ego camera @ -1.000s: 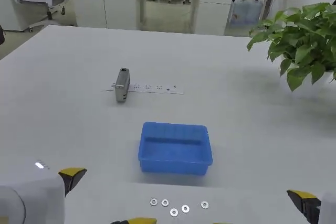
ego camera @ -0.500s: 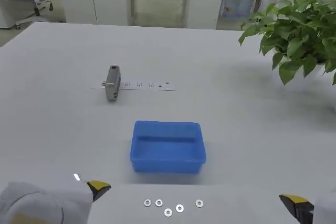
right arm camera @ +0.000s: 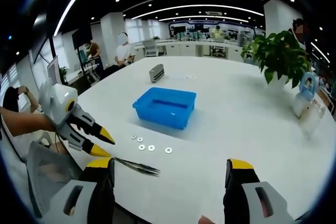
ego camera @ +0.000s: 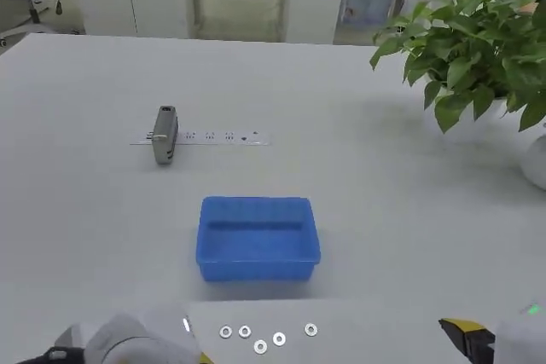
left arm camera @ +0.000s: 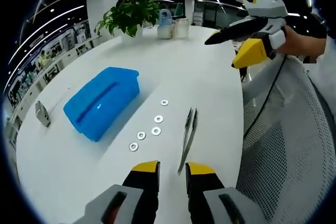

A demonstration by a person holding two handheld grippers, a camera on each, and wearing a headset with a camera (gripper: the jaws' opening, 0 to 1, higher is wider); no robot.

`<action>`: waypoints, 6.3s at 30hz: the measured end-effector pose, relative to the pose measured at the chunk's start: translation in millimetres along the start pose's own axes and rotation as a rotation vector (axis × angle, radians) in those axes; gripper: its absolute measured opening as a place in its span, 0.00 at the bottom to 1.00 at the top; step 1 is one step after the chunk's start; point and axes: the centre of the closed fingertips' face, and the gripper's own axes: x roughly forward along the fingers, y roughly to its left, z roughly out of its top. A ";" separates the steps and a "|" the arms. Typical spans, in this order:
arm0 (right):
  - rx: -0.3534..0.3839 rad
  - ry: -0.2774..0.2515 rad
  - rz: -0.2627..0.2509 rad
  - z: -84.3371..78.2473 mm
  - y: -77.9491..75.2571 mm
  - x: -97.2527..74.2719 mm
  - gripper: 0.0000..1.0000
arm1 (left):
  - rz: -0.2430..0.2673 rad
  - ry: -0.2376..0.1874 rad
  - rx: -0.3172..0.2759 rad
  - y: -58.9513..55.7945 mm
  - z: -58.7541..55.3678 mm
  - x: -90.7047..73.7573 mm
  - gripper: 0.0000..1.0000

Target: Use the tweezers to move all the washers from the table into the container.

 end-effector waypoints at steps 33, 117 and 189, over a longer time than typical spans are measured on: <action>-0.057 -0.005 0.063 11.7 19.8 2.2 0.85 | -0.075 0.065 0.137 -16.1 -7.2 15.5 0.00; -0.404 -0.015 0.457 44.4 126.1 80.3 0.13 | 0.023 -0.181 0.170 15.1 97.2 -95.3 0.00; -0.463 -0.028 0.487 76.3 124.0 116.6 0.05 | 0.057 -0.115 0.253 57.1 112.4 -89.6 0.00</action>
